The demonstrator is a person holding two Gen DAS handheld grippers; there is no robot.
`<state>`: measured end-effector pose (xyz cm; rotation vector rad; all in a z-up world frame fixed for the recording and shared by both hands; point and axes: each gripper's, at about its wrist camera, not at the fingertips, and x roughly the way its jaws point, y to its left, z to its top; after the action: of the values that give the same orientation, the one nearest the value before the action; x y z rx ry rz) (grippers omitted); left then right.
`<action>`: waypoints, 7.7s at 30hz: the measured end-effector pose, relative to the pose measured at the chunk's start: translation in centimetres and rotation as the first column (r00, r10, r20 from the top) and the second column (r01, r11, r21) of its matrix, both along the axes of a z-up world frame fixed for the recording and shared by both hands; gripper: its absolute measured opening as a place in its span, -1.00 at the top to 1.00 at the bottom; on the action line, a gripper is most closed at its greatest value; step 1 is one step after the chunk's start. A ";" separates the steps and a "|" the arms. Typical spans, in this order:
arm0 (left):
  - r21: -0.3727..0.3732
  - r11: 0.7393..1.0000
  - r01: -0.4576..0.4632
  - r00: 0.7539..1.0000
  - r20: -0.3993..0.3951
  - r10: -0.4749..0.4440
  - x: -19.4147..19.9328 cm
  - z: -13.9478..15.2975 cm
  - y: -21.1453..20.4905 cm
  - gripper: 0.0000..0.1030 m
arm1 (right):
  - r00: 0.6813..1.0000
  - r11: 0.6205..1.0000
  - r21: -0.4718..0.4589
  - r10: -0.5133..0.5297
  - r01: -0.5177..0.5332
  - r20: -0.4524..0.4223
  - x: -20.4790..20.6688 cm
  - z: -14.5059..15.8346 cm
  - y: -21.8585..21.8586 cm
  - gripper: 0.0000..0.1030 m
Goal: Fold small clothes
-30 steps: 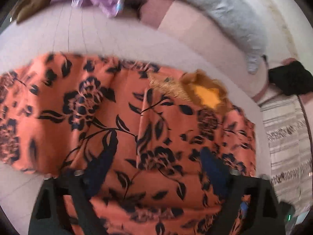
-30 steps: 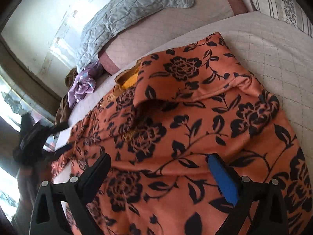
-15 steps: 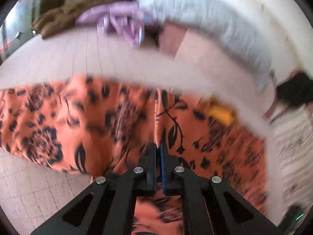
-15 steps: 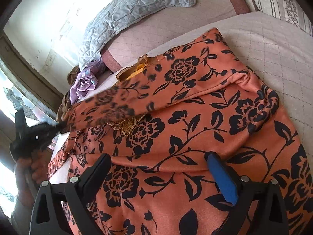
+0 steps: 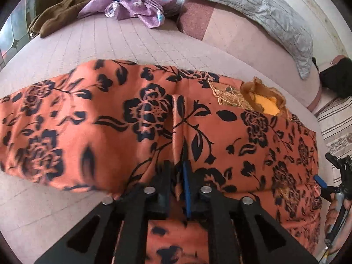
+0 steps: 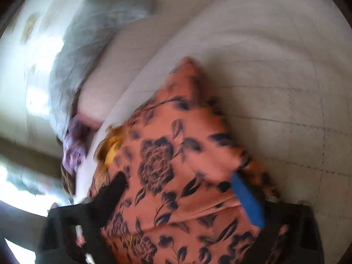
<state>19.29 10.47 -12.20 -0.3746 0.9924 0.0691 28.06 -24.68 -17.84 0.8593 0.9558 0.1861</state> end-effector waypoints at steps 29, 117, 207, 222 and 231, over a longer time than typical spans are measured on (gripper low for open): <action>-0.243 0.535 -0.809 0.563 -0.060 0.824 -16.0 -0.5 35.6 0.90 | 0.944 0.882 -0.387 0.320 -0.268 0.076 -17.5 2.1 11.7 -0.77; 0.154 0.987 0.033 0.999 -0.019 -0.031 1.4 -1.9 5.4 -0.60 | 0.964 0.950 -0.255 0.220 -0.178 0.147 3.5 3.6 8.4 -0.51; -0.013 1.000 -0.001 0.985 -0.171 -0.002 -26.2 -1.8 3.5 0.83 | 0.963 0.973 -0.045 0.215 -0.224 -0.161 -28.2 -0.4 -6.5 0.49; -0.047 0.999 -0.013 0.980 -0.197 0.004 -24.8 -1.5 4.8 0.89 | 0.962 0.974 0.009 0.225 -0.226 -0.153 -26.8 -0.7 -6.3 0.85; -0.064 0.996 0.063 0.992 0.116 -0.055 -14.2 9.5 5.1 0.89 | 0.974 0.967 0.124 0.216 -0.224 0.071 -17.9 5.9 -5.7 0.85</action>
<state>5.07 15.53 -2.66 -0.4064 0.8932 -0.0395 10.18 -30.36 -11.91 0.8630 0.9933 0.4668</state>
